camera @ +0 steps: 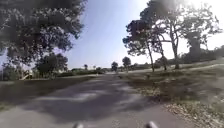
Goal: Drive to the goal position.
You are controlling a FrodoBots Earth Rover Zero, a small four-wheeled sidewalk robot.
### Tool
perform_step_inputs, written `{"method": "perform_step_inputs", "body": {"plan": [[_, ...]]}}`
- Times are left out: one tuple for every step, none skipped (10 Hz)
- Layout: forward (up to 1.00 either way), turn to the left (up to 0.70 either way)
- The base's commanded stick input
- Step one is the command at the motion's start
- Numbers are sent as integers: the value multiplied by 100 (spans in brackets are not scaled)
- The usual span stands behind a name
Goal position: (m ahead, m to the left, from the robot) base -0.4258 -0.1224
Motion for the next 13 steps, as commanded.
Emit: {"method": "perform_step_inputs", "body": {"plan": [[11, -1], [11, -1], [11, -1], [11, -1], [11, -1], [10, -1], [10, -1], [11, -1], [11, -1], [11, -1], [11, -1], [11, -1], [11, -1]]}}
